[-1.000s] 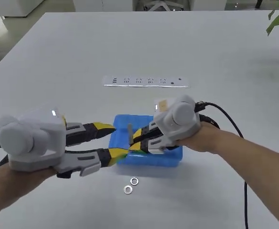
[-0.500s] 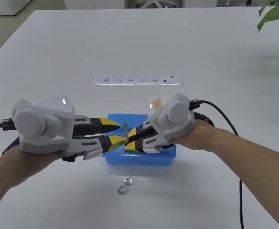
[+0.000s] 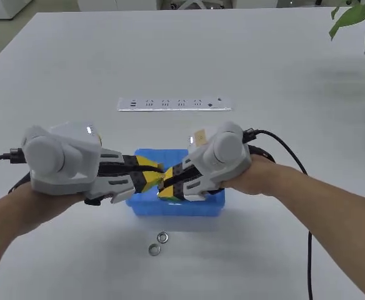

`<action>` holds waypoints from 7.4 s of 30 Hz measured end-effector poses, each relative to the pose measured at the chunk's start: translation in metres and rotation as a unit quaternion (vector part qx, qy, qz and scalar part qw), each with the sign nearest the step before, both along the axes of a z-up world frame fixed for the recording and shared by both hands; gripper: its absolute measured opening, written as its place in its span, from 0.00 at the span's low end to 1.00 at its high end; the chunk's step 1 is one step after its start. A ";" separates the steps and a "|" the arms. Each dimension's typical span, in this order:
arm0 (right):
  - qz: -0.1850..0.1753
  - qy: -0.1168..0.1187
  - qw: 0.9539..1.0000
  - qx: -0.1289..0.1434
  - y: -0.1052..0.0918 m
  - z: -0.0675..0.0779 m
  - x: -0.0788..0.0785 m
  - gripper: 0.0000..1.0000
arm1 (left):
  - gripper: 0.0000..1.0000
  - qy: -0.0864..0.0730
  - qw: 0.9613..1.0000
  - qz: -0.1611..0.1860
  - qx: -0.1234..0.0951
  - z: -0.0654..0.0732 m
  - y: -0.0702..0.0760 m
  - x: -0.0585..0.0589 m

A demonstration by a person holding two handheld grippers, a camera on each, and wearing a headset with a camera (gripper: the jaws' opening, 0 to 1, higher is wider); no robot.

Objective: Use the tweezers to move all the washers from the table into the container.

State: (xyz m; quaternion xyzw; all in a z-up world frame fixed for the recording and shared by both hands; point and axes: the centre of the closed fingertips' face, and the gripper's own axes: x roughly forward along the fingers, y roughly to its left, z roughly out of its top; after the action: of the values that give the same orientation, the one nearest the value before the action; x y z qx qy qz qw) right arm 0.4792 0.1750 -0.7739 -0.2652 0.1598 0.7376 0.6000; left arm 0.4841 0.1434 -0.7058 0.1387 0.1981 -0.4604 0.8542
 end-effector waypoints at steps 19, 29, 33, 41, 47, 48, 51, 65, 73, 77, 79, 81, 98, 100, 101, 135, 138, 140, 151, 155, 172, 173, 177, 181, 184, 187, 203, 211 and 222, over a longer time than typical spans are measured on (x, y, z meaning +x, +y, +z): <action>-0.016 -0.006 1.000 -0.005 -0.006 0.003 0.004 0.15 | 0.07 -0.008 1.000 -0.007 0.006 0.001 -0.001 -0.001; -0.035 -0.003 0.999 -0.006 -0.012 0.013 0.005 0.20 | 0.07 -0.011 1.000 -0.010 0.002 0.007 -0.005 -0.002; -0.042 -0.004 0.999 -0.006 -0.016 0.018 0.005 0.22 | 0.07 -0.013 1.000 -0.010 0.001 0.011 -0.005 -0.003; -0.061 -0.006 0.998 -0.009 -0.025 0.030 0.003 0.29 | 0.07 -0.019 1.000 -0.010 0.000 0.023 -0.003 -0.007; -0.080 -0.004 0.997 -0.010 -0.033 0.040 0.001 0.34 | 0.06 -0.020 1.000 -0.008 0.001 0.030 -0.002 -0.012; -0.085 -0.005 0.996 -0.010 -0.035 0.042 0.001 0.34 | 0.06 -0.020 1.000 -0.007 0.001 0.031 -0.001 -0.014; -0.099 -0.003 0.995 -0.010 -0.041 0.047 0.000 0.37 | 0.06 -0.021 1.000 -0.006 0.002 0.035 -0.001 -0.017; -0.167 0.002 0.986 -0.009 -0.070 0.064 -0.004 0.52 | 0.06 -0.026 1.000 0.004 0.002 0.052 0.003 -0.032; -0.200 0.005 0.980 -0.015 -0.083 0.066 -0.009 0.62 | 0.06 -0.027 1.000 0.005 0.003 0.058 0.005 -0.042; -0.212 0.005 0.977 -0.015 -0.090 0.067 -0.011 0.67 | 0.06 -0.027 1.000 0.005 0.002 0.060 0.005 -0.048; -0.218 0.006 0.976 -0.013 -0.092 0.069 -0.012 0.69 | 0.06 -0.026 1.000 0.005 0.000 0.059 0.005 -0.050; -0.224 0.007 0.975 -0.013 -0.094 0.070 -0.014 0.71 | 0.06 -0.025 1.000 0.004 0.000 0.058 0.005 -0.054; -0.272 0.028 0.962 0.006 -0.105 0.067 -0.034 0.88 | 0.07 -0.016 1.000 -0.004 -0.012 0.044 0.000 -0.080; -0.275 0.029 0.961 0.012 -0.105 0.067 -0.037 0.91 | 0.07 -0.015 1.000 -0.005 -0.014 0.042 0.000 -0.083; -0.276 0.029 0.961 0.013 -0.105 0.067 -0.038 0.92 | 0.07 -0.014 1.000 -0.005 -0.015 0.041 0.000 -0.083; -0.258 0.045 0.963 0.069 -0.107 0.049 -0.084 0.98 | 0.07 0.003 1.000 -0.011 -0.022 0.009 -0.008 -0.098; -0.255 0.046 0.963 0.068 -0.107 0.047 -0.086 0.98 | 0.07 0.003 1.000 -0.012 -0.023 0.008 -0.009 -0.098; -0.253 0.047 0.964 0.068 -0.107 0.047 -0.087 0.97 | 0.07 0.003 1.000 -0.012 -0.022 0.007 -0.010 -0.098; -0.237 0.048 0.968 0.064 -0.101 0.042 -0.093 0.95 | 0.07 0.008 1.000 -0.007 -0.024 0.000 -0.009 -0.098; -0.225 0.046 0.971 0.062 -0.097 0.041 -0.095 0.93 | 0.07 0.008 1.000 -0.007 -0.030 -0.001 -0.010 -0.100; -0.159 0.032 0.985 0.057 -0.075 0.036 -0.096 0.73 | 0.07 0.008 0.999 -0.019 -0.025 -0.002 -0.007 -0.103; -0.157 0.033 0.985 0.057 -0.074 0.036 -0.097 0.71 | 0.07 0.008 0.999 -0.019 -0.025 -0.002 -0.007 -0.103; -0.141 0.034 0.988 0.058 -0.067 0.034 -0.098 0.64 | 0.07 0.008 1.000 -0.019 -0.022 -0.003 -0.005 -0.103; -0.121 0.030 0.991 0.054 -0.060 0.032 -0.100 0.59 | 0.07 0.009 1.000 -0.024 -0.015 -0.003 -0.002 -0.103; -0.109 0.027 0.992 0.052 -0.055 0.030 -0.100 0.53 | 0.07 0.010 1.000 -0.024 -0.013 -0.004 -0.001 -0.103; -0.100 0.025 0.993 0.051 -0.049 0.028 -0.100 0.48 | 0.07 0.013 0.999 -0.029 -0.012 -0.003 -0.002 -0.104; -0.038 0.014 0.998 0.042 -0.023 0.026 -0.100 0.23 | 0.07 0.017 0.999 -0.051 -0.001 -0.002 -0.006 -0.101; -0.016 0.009 0.999 0.031 -0.016 0.023 -0.101 0.16 | 0.07 0.018 0.998 -0.060 0.005 -0.001 -0.009 -0.102; -0.006 0.018 1.000 0.022 -0.013 0.021 -0.101 0.08 | 0.07 0.020 0.997 -0.069 0.015 -0.002 -0.008 -0.102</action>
State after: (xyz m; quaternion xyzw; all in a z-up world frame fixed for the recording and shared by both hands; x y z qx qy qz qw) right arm 0.3780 0.1623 -0.7528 -0.2377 0.1555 0.7420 0.6072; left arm 0.3822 0.1350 -0.7074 0.1560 0.2119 -0.5177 0.8141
